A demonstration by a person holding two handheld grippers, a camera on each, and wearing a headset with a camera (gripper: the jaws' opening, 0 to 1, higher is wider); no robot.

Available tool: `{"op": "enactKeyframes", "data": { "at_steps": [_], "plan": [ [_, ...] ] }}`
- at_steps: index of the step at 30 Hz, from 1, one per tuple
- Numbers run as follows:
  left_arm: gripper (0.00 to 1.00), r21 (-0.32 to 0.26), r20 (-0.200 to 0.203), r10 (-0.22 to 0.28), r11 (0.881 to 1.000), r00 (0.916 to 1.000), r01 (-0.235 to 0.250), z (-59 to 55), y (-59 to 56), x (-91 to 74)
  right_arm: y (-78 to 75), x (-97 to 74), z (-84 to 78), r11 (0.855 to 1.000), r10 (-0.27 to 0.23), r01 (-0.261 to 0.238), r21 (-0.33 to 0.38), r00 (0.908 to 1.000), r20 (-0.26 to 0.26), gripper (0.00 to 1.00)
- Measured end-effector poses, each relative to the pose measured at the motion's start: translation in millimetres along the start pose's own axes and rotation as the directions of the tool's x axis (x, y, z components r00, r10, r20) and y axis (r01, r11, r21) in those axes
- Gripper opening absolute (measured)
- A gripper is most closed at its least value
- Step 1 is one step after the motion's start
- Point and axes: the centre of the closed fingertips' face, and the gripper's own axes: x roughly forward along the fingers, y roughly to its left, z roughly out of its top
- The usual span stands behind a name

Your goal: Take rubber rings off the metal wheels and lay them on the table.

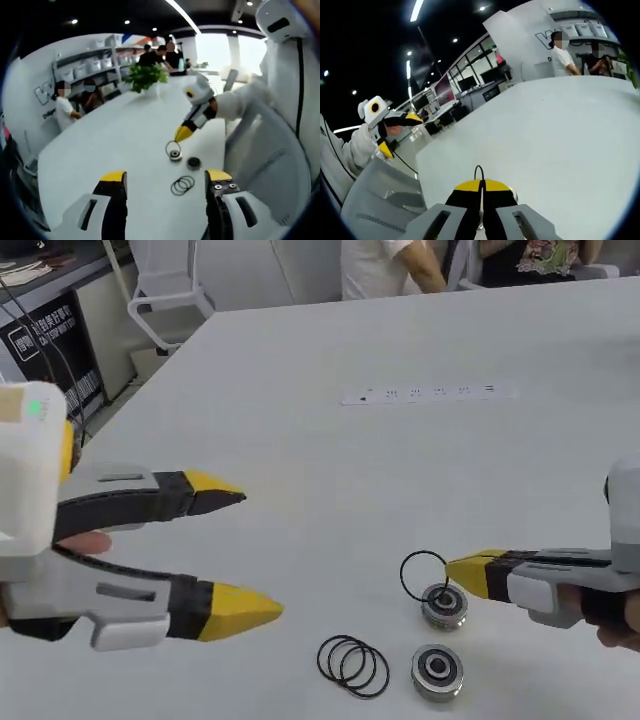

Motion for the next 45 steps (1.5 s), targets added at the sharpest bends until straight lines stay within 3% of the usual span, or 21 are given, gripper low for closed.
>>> {"op": "enactKeyframes", "data": {
  "at_steps": [3,6,13,20,24,26,30,31,36,41,45],
  "plan": [
    [0.69,-0.003,0.015,0.005,1.0,0.9999,-0.005,-5.0,-4.6,-9.0,6.5,0.1,-0.9,1.0,0.023,-0.023,0.003,0.9997,-0.006,0.0],
    [0.73,-0.048,0.047,0.015,0.999,0.9988,-0.013,-7.5,-8.4,-17.1,14.9,1.1,-0.7,0.998,0.054,-0.054,0.015,0.9985,-0.009,0.0],
    [0.77,-0.07,0.027,0.045,0.997,0.9986,-0.043,-23.6,-14.9,-28.9,32.5,6.7,-6.8,0.994,0.109,-0.109,0.002,0.9928,-0.05,0.0],
    [0.78,-0.125,0.021,0.106,0.987,0.9941,-0.103,-40.1,-9.8,-44.4,44.5,15.5,-28.0,0.988,0.147,-0.152,-0.022,0.9782,-0.146,0.0],
    [0.8,-0.153,0.014,0.128,0.98,0.9917,-0.125,-47.8,-10.5,-49.6,51.2,20.2,-44.9,0.983,0.166,-0.18,-0.047,0.9616,-0.219,0.0],
    [0.79,-0.161,0.007,0.137,0.978,0.9905,-0.134,-51.0,-10.1,-51.8,50.1,22.1,-51.0,0.982,0.153,-0.175,-0.073,0.9581,-0.242,0.0],
    [0.79,-0.177,0.019,0.155,0.973,0.9878,-0.149,-50.5,-10.9,-55.6,49.9,26.0,-61.6,0.977,0.154,-0.191,-0.097,0.9421,-0.298,0.0],
    [0.79,-0.178,0.019,0.158,0.972,0.9872,-0.152,-50.7,-11.1,-56.0,51.3,26.8,-64.4,0.974,0.163,-0.203,-0.098,0.9344,-0.317,0.0],
    [0.78,-0.189,0.018,0.17,0.968,0.9852,-0.164,-52.5,-11.1,-58.9,48.9,32.9,-74.0,0.966,0.14,-0.21,-0.154,0.9176,-0.372,0.0],
    [0.78,-0.198,0.017,0.177,0.965,0.984,-0.171,-53.7,-10.9,-60.8,42.6,38.1,-75.8,0.957,0.105,-0.199,-0.21,0.9144,-0.391,0.0],
    [0.78,-0.202,0.022,0.188,0.963,0.9819,-0.18,-53.5,-9.6,-62.5,34.8,42.9,-72.1,0.955,0.075,-0.179,-0.238,0.9191,-0.387,0.0]
  ]
}}
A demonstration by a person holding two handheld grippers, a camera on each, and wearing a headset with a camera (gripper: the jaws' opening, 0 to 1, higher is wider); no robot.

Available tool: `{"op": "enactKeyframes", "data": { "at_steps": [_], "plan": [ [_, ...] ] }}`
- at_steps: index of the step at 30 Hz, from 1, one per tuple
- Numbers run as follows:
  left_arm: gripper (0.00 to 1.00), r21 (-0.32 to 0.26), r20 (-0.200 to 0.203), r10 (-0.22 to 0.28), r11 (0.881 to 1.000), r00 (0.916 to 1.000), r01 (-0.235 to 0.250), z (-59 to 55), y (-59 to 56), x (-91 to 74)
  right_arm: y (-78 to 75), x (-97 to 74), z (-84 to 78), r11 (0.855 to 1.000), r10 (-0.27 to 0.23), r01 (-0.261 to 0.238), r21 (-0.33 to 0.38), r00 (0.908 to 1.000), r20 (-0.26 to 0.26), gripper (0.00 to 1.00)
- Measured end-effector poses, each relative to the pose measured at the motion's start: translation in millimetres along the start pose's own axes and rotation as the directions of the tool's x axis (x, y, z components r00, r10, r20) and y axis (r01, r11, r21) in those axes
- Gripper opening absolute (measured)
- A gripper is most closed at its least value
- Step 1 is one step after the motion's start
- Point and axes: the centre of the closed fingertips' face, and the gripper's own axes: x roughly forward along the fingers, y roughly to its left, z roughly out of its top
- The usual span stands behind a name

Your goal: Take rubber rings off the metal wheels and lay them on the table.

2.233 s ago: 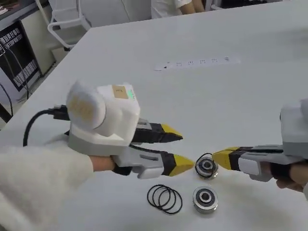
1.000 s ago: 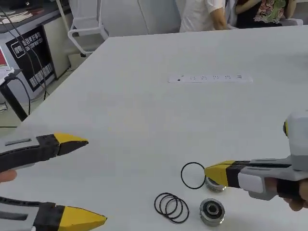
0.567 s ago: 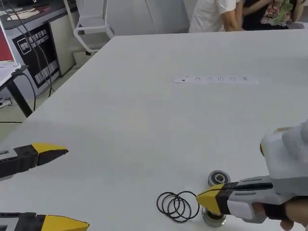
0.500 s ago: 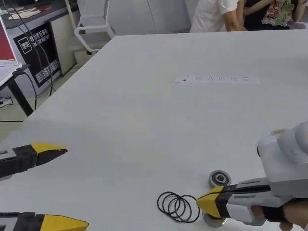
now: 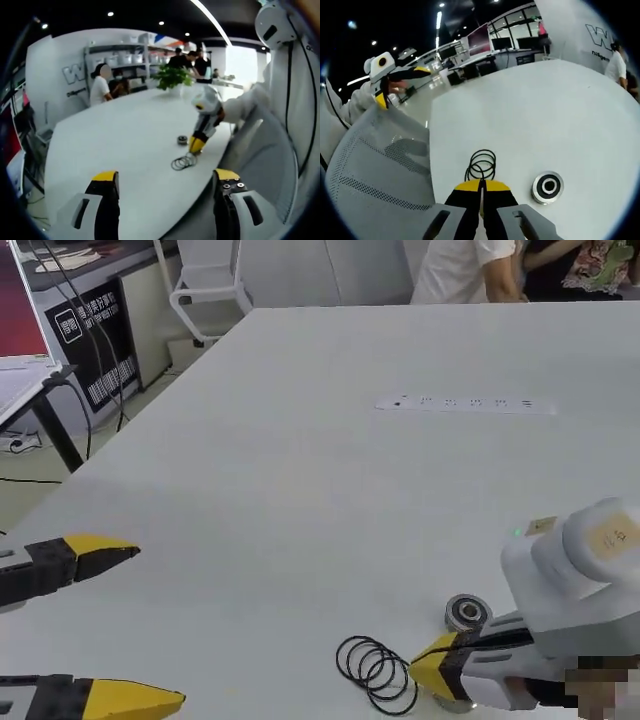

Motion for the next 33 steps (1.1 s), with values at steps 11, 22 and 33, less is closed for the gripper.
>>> {"op": "enactKeyframes", "data": {
  "at_steps": [11,22,33],
  "plan": [
    [0.77,-0.011,-0.004,0.014,1.0,0.9999,-0.014,-3.6,3.0,-3.8,-6.1,4.1,-2.7,1.0,-0.017,0.017,-0.017,0.9992,-0.035,0.0],
    [0.77,-0.011,0.004,0.013,1.0,0.9999,-0.013,-3.4,3.4,-3.1,-10.6,-3.4,-1.9,0.997,-0.053,0.05,-0.055,0.9977,-0.042,0.02],
    [0.77,-0.019,0.003,0.008,1.0,1.0,-0.008,-6.0,3.1,-1.0,-16.8,-30.5,4.2,0.995,-0.099,0.099,-0.029,0.9948,0.027,0.03]
  ]
}}
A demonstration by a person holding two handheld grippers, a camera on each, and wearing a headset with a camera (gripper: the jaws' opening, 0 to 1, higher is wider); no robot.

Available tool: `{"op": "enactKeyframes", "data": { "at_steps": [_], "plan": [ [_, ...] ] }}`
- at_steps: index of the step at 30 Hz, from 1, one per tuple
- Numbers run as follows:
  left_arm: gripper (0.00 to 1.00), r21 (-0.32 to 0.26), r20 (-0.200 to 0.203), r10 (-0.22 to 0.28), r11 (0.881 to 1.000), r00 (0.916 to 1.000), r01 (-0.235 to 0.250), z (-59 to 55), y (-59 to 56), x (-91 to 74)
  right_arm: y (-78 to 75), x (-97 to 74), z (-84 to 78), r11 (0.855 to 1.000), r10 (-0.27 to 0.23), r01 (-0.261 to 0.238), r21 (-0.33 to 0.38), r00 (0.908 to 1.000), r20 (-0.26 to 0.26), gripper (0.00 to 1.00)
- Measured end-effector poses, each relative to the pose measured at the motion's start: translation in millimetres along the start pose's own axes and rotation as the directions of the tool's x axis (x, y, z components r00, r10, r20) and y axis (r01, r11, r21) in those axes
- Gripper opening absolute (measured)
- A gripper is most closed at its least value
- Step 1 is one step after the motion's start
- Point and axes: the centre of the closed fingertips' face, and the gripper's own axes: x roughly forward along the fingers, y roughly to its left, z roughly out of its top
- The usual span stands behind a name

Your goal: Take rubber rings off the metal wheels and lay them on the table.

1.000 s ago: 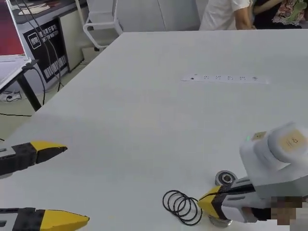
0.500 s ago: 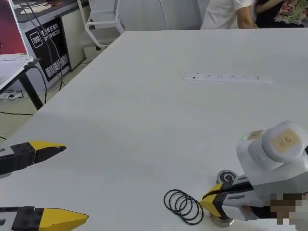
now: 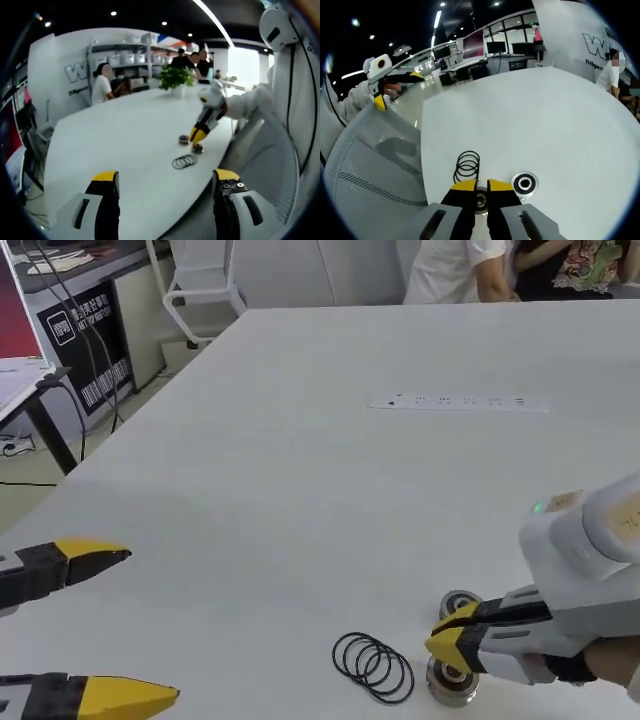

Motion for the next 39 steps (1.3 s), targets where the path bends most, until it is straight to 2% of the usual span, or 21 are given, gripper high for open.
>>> {"op": "enactKeyframes", "data": {
  "at_steps": [8,13,18,23,26,34,39],
  "plan": [
    [0.81,-0.002,0.0,-0.013,1.0,0.9999,0.013,-0.2,-1.1,5.6,-1.0,-25.3,4.3,0.999,-0.038,0.038,-0.002,0.9976,0.059,0.11],
    [0.84,-0.004,0.002,-0.027,1.0,0.9996,0.027,0.0,-3.4,8.7,2.4,-38.4,10.3,0.998,-0.058,0.059,-0.003,0.9912,0.119,0.24],
    [0.87,-0.01,0.005,-0.036,0.999,0.9993,0.036,-0.3,-2.4,11.0,6.6,-50.0,13.4,0.996,-0.083,0.088,-0.019,0.9839,0.158,0.37],
    [0.93,-0.021,0.005,-0.039,0.999,0.9992,0.039,-1.4,0.1,13.7,5.7,-61.3,9.4,0.99,-0.138,0.142,-0.011,0.9735,0.182,0.52],
    [0.97,-0.034,0.012,-0.046,0.998,0.9989,0.046,-1.9,0.2,15.3,6.3,-67.4,6.2,0.988,-0.155,0.157,0.0,0.9689,0.193,0.62],
    [1.0,-0.055,0.012,-0.052,0.997,0.9986,0.053,-9.2,5.5,19.2,2.3,-87.8,-3.6,0.978,-0.21,0.205,0.044,0.9516,0.224,0.78],
    [1.0,-0.071,0.013,-0.047,0.996,0.9988,0.047,-15.5,10.6,18.7,5.2,-97.4,-16.3,0.972,-0.236,0.227,0.062,0.9473,0.217,0.89]
  ]
}}
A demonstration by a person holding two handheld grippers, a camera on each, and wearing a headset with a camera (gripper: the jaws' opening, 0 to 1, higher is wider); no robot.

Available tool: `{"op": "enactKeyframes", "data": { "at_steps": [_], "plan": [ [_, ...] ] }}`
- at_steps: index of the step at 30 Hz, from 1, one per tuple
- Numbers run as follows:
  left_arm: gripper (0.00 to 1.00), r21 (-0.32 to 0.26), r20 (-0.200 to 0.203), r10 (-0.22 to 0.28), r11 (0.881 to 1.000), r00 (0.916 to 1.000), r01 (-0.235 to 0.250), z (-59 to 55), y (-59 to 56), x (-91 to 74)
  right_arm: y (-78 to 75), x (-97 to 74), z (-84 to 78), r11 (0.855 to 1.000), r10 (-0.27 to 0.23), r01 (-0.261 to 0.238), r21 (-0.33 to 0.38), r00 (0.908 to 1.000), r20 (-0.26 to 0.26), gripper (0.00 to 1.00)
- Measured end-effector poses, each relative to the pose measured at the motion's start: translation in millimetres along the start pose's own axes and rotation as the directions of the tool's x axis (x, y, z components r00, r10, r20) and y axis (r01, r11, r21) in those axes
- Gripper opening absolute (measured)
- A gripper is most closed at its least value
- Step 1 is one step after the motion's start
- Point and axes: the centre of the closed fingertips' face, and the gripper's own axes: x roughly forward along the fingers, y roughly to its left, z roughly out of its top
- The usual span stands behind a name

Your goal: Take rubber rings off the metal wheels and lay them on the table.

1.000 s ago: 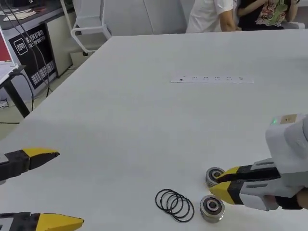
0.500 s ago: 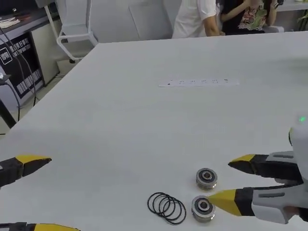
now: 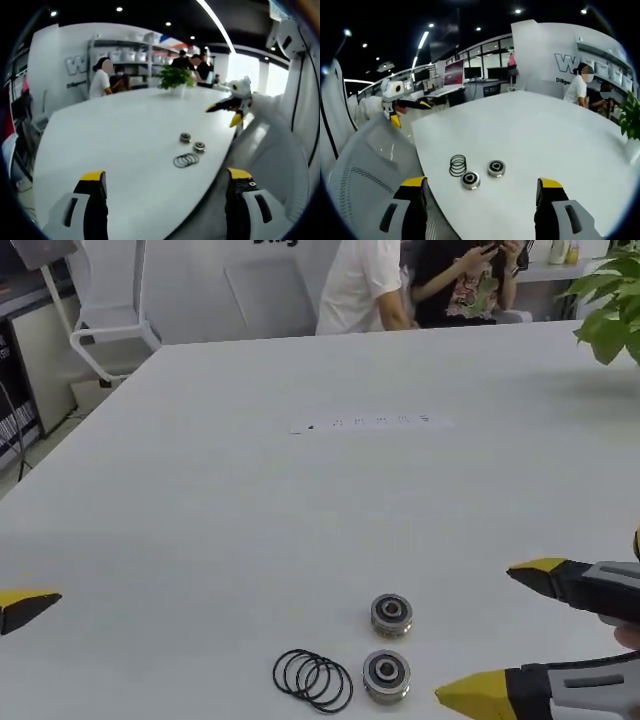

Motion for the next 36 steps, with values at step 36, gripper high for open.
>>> {"op": "enactKeyframes", "data": {
  "at_steps": [36],
  "plan": [
    [1.0,-0.053,-0.019,0.013,0.999,0.9997,-0.014,-32.4,5.4,1.3,0.9,-29.8,-50.9,0.973,-0.116,0.129,0.192,0.9903,-0.076,0.99]
  ]
}}
